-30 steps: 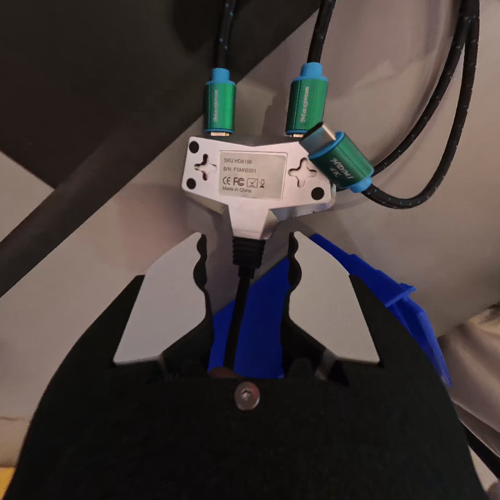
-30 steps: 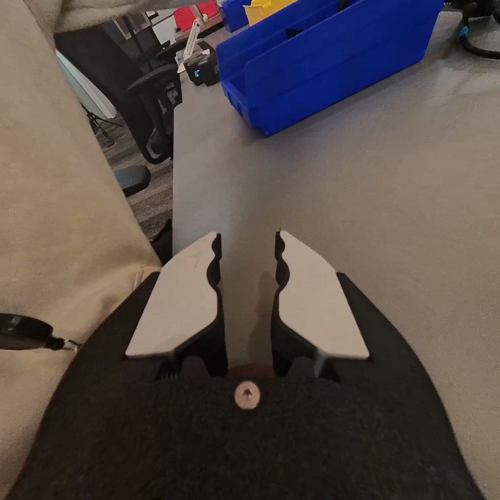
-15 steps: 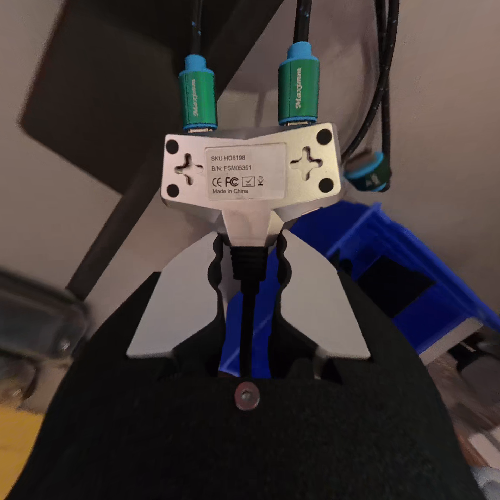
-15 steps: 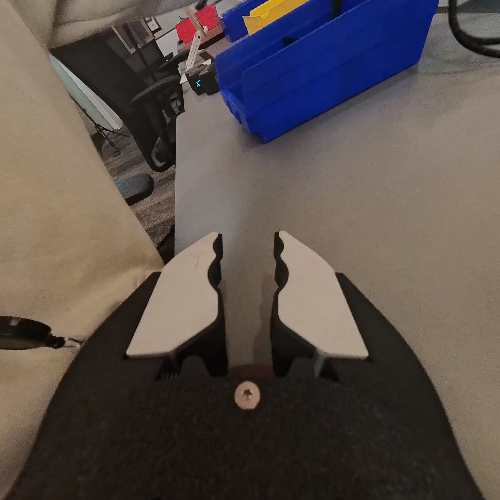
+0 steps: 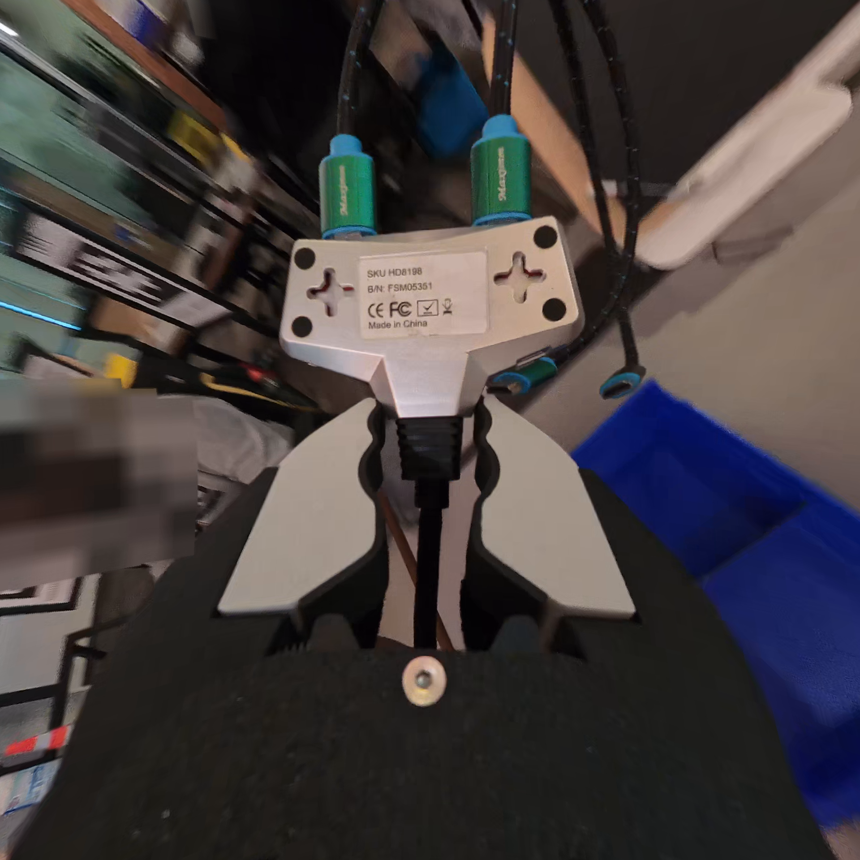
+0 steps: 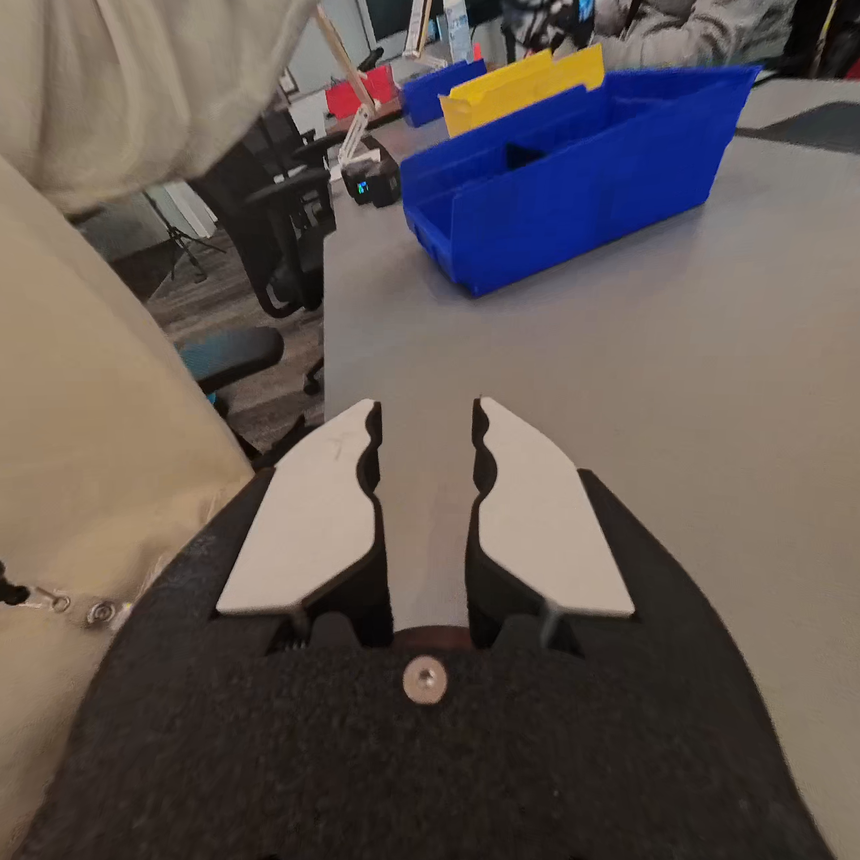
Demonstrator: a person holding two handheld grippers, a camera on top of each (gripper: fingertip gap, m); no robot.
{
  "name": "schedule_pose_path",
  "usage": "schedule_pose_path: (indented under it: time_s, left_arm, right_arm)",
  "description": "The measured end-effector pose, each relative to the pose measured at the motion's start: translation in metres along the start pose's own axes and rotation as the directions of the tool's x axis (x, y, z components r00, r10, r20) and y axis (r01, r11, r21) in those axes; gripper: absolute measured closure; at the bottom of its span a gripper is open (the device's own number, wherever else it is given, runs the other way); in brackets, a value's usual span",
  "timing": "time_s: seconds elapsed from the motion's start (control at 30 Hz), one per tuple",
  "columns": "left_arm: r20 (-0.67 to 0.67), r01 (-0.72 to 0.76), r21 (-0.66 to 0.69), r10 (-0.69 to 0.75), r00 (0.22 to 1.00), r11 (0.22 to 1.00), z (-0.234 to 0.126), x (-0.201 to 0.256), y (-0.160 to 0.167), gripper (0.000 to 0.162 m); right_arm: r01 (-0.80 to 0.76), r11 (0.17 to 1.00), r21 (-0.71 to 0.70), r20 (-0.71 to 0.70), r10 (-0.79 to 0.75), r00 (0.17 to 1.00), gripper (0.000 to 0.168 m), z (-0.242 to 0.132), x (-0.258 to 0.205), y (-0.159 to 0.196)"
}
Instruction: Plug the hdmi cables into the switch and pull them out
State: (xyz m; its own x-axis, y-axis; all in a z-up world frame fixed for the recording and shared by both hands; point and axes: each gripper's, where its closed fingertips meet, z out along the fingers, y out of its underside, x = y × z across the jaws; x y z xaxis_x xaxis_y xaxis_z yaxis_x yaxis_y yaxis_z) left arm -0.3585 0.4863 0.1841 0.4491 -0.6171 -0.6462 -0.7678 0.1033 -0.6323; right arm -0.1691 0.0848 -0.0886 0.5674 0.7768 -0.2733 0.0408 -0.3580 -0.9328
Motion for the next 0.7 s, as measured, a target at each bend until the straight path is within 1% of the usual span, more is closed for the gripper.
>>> schedule_pose_path:
  time_s: [0.07,0.13,0.2,0.3,0.37,0.43,0.53,0.6,0.67,0.7]
  left_arm:
    - [0.136,0.032,0.129,-0.05,0.989,0.991,-0.028,0.02,-0.029,0.125]
    - [0.202,0.061,0.242,-0.112,0.973,0.968,-0.049,0.056,-0.053,0.125]
    - [0.189,0.109,0.34,-0.182,0.965,0.934,-0.062,0.102,-0.075,0.125]
    - [0.144,0.136,0.438,-0.219,0.965,0.889,-0.072,0.176,-0.107,0.126]
    - [0.115,0.175,0.487,-0.261,0.958,0.856,-0.077,0.217,-0.126,0.126]
    - [0.114,0.194,0.536,-0.298,0.948,0.822,-0.085,0.251,-0.14,0.126]
    - [0.118,0.21,0.594,-0.342,0.932,0.776,-0.096,0.294,-0.153,0.126]
    - [0.118,0.216,0.611,-0.358,0.926,0.762,-0.097,0.314,-0.154,0.126]
    - [0.094,0.24,0.617,-0.372,0.923,0.75,-0.096,0.329,-0.153,0.126]
    - [0.087,0.248,0.621,-0.38,0.921,0.744,-0.095,0.334,-0.151,0.126]
  right_arm:
    - [-0.015,0.995,0.099,-0.033,0.019,0.999,0.131,-0.01,0.006,-0.031]
    - [-0.026,0.979,0.2,-0.06,0.039,0.997,0.127,-0.021,0.013,-0.068]
    - [0.029,0.967,0.253,-0.128,0.004,0.992,0.122,-0.03,0.019,-0.103]
    - [0.146,0.942,0.301,-0.218,-0.081,0.972,0.119,-0.036,0.02,-0.16]
    - [0.177,0.921,0.346,-0.26,-0.087,0.962,0.119,-0.039,0.016,-0.195]
    - [0.186,0.898,0.398,-0.276,-0.076,0.958,0.115,-0.043,0.012,-0.222]
    - [0.197,0.884,0.423,-0.331,-0.051,0.942,0.114,-0.048,0.016,-0.24]
    - [0.189,0.889,0.417,-0.336,-0.043,0.941,0.115,-0.048,0.02,-0.238]
    - [0.181,0.889,0.42,-0.286,-0.059,0.956,0.118,-0.047,0.016,-0.232]
    - [0.183,0.889,0.42,-0.286,-0.061,0.956,0.118,-0.048,0.017,-0.229]
